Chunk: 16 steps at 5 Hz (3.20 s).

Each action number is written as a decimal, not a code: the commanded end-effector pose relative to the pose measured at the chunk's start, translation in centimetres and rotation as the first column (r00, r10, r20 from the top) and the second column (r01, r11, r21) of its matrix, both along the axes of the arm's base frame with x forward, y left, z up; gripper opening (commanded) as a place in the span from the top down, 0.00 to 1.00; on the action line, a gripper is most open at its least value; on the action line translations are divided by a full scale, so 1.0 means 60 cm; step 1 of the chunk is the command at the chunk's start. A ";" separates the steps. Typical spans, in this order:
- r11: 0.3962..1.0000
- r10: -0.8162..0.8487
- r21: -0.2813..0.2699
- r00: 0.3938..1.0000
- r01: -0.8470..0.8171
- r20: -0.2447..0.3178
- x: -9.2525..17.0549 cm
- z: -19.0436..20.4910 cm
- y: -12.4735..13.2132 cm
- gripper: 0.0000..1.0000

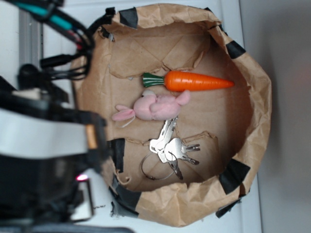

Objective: Grab the silver keys.

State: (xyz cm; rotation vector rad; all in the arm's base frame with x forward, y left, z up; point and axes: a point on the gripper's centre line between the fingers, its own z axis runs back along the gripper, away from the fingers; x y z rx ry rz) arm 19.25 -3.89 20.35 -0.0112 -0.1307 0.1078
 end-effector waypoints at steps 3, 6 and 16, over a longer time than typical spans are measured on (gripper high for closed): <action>0.996 0.075 -0.060 0.996 -0.072 0.056 0.094 -0.055 0.061 0.00; 0.884 0.468 -0.027 0.882 -0.467 0.060 0.080 -0.126 0.088 0.00; 0.931 0.114 -0.339 0.990 -0.134 -0.078 0.118 -0.205 -0.038 0.00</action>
